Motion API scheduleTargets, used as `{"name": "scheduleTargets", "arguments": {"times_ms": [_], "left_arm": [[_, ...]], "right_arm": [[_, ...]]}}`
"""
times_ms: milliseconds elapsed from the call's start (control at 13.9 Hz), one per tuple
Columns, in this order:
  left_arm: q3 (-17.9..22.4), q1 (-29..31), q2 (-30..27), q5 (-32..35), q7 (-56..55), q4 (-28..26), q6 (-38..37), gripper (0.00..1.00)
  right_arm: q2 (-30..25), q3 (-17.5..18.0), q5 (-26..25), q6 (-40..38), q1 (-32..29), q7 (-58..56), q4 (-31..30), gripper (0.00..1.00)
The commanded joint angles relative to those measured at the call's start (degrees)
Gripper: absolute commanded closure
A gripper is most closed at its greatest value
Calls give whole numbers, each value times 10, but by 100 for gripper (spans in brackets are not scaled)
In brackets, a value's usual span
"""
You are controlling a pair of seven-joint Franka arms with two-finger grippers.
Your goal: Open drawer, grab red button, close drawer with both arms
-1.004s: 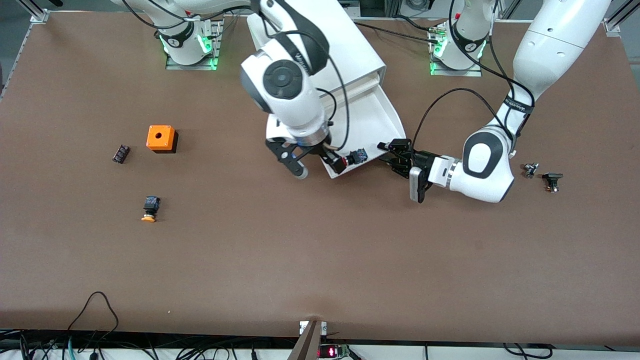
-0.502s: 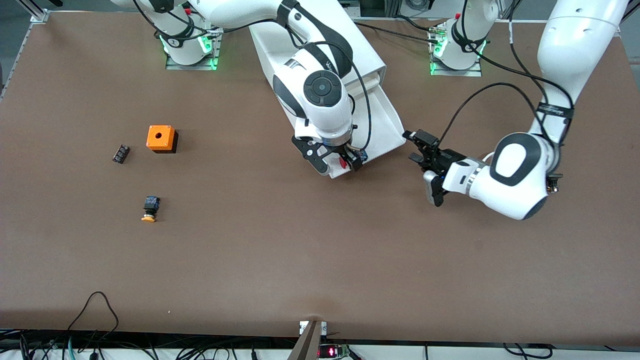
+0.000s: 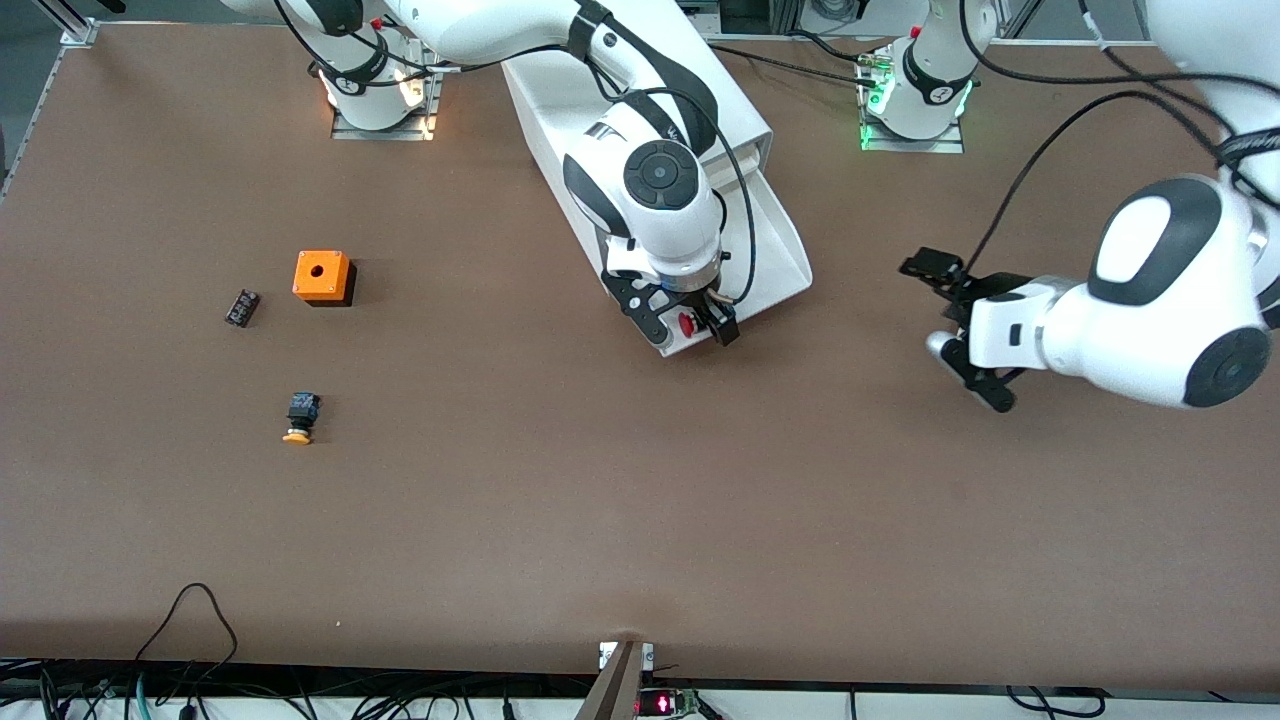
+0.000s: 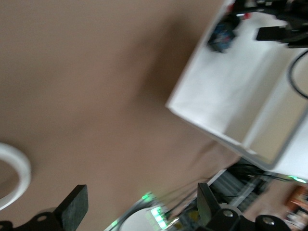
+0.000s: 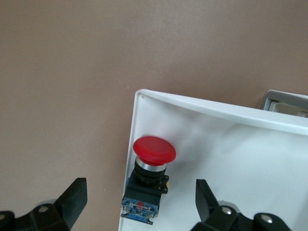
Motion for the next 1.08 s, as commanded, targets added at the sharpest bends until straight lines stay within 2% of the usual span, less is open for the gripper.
{"name": "scheduleTargets", "arguments": {"times_ms": [0,215,287,430,502,574,646,1004], "left_arm": [[0,-22,13,134,-5,77,-13,0],[2,-15,12,152,-3,87,44,0],[5,-15,12,152,-2,89,56,0],[7,-6,8,153,-3,133,54,0],[8,-4,8,154,-8,139,60,0],[9,-15,12,174,-14,137,74,0],[0,-16,9,193,-14,137,70,0],[-2,-17,-3,194,-16,133,56,0]], "right_arm": [[22,-2,-5,1,10,18,27,0],[29,-2,-5,12,16,19,27,3],[30,-2,-5,14,16,17,27,15],[30,-2,-5,13,16,16,27,48],[29,-2,-5,10,16,16,27,66],[28,-1,-4,7,16,16,27,91],[27,-1,-3,7,16,16,27,100],[1,-3,-2,-47,18,9,32,100]]}}
